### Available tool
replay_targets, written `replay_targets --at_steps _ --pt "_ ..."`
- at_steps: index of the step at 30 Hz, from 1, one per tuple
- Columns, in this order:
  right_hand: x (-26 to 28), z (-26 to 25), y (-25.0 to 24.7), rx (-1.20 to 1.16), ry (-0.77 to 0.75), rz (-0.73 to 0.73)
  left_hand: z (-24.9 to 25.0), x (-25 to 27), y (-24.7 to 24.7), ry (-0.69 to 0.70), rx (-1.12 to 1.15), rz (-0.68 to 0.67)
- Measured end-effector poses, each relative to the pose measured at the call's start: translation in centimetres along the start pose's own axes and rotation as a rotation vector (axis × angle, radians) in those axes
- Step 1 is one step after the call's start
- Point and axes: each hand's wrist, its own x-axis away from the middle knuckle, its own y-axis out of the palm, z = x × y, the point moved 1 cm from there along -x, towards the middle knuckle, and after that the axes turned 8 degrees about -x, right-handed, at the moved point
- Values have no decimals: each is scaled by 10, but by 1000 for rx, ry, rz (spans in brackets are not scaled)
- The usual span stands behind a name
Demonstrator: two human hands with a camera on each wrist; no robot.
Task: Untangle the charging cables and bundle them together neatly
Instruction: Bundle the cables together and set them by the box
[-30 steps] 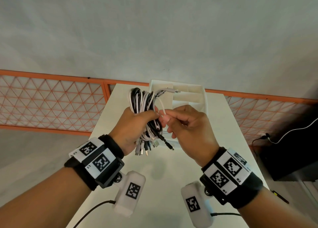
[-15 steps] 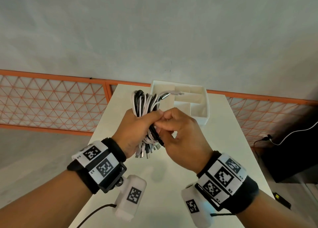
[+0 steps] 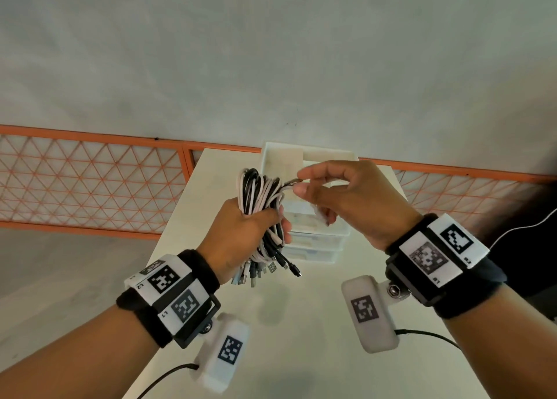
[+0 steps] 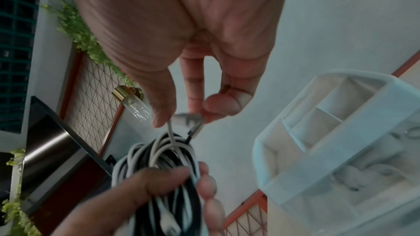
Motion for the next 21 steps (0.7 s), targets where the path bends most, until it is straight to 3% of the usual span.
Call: replay_targets --at_steps 6,18,21 --pt "9 14 13 -155 -1 -41 6 0 1 35 18 -48" --pt "13 18 26 -376 38 -31 5 -1 0 132 16 -291" --pt "14 20 31 -284 14 -13 5 -3 -1 133 -49 -248"
